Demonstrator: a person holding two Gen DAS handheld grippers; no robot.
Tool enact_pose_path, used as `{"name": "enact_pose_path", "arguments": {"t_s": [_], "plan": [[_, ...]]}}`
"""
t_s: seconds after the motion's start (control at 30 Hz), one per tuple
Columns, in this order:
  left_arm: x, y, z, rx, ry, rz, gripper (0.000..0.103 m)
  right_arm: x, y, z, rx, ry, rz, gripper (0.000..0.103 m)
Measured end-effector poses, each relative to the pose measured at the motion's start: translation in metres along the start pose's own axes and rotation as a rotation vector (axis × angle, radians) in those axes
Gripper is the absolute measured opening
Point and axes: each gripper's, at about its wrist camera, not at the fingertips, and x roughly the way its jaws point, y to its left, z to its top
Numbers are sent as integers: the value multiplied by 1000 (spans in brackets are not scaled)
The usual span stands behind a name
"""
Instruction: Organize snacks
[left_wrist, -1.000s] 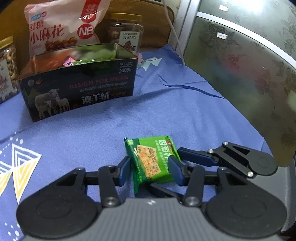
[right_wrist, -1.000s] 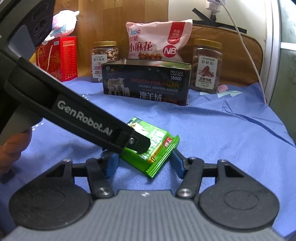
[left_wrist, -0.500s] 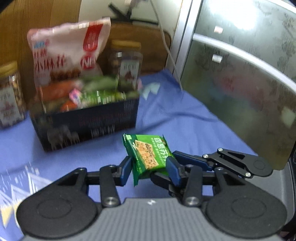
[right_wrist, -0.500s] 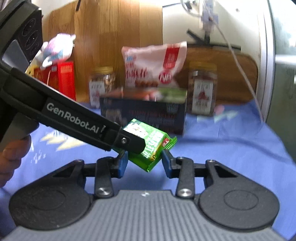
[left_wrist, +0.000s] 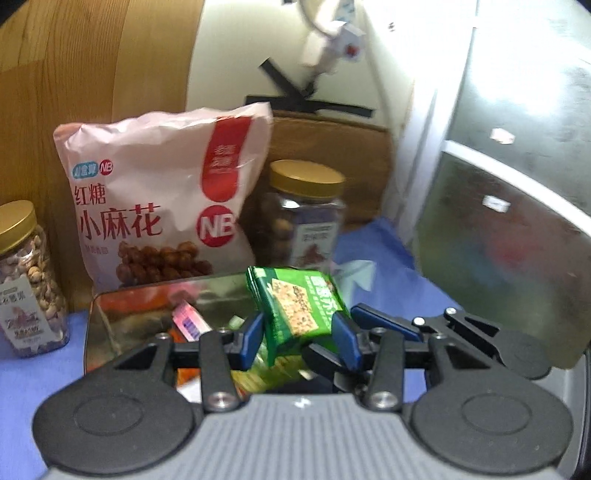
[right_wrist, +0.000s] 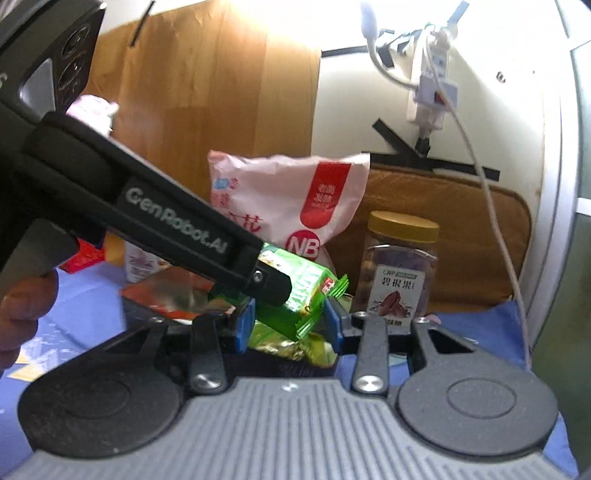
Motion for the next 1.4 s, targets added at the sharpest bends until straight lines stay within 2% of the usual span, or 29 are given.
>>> {"name": "enact_pose_path", "arguments": {"t_s": [0.07,0.23,0.4,0.57,0.7,0.83,1.03,1.17,1.2,1.23,1.3,1.4], "plan": [[16,6,3,-7,21,19,40,17,0,-1,-7,10,5,44],[36,9,3,34,14,149,42,38,2,-10,-9,44,3,47],[31,8,1,52,22,236,42,26,-1,-8,18,30,7,51],[7,-4,-8,80,10,288,44,3,5,-7,42,12,2,53],[-16,-14,-19,90,-5,303,49,-24,10,-14,72,-9,-32,59],[-38,-23,-33,91,-13,300,52,-53,8,-21,172,-20,-54,60],[-68,-31,-66,77,2,290,58,-81,0,-28,361,20,-46,60],[-83,-31,-96,48,39,280,61,-96,3,-31,447,32,-21,60],[-86,-31,-102,43,48,278,66,-99,5,-31,457,34,-15,61],[-90,-32,-108,38,54,277,76,-103,9,-31,463,36,-10,61],[-99,-34,-120,30,51,275,87,-111,15,-31,469,33,-4,67],[-113,-39,-134,19,45,275,98,-125,26,-31,474,18,7,69]]}}
